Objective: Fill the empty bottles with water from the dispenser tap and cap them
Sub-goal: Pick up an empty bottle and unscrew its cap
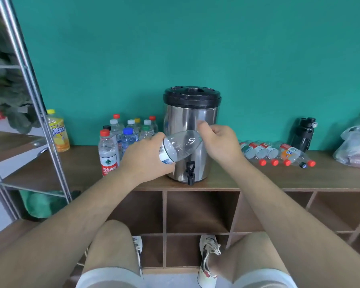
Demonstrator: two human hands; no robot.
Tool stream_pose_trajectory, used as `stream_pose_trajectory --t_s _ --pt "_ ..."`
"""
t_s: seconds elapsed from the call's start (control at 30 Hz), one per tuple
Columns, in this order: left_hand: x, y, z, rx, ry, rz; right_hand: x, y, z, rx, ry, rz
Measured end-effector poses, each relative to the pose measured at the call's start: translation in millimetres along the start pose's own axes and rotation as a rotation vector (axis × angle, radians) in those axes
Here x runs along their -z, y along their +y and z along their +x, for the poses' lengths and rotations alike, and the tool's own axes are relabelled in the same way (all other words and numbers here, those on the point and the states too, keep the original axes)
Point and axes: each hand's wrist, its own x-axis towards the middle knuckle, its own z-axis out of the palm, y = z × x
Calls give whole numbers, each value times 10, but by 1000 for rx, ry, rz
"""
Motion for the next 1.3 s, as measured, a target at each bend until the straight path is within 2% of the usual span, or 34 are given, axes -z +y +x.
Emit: stream_pose_trajectory --t_s 0.17,0.3,0.4,0.5,0.77,0.87,1.0,1.17,1.3 --pt "-15 -1 21 -25 -156 -261 77 182 -27 205 19 26" --pt "46 -87 64 -28 -310 -355 243 300 -18 371 -157 -152" --pt "82 -120 73 -15 -441 -338 346 353 -5 392 -283 -241" --pt "11 -162 60 19 -525 -423 391 408 0 393 -388 -185" --pt "-445 -166 -51 103 -651 -792 406 528 62 369 -435 31" --pt "-763 -201 -133 146 -666 -931 441 642 118 331 -400 107" --pt "-1270 -228 -228 240 -617 -1004 301 985 151 234 -329 180" --pt "-1939 -170 -371 385 -577 -1064 -105 1683 116 -17 -215 246" --pt "-2362 -126 -550 499 -470 -1079 -399 2093 109 -158 -79 291"
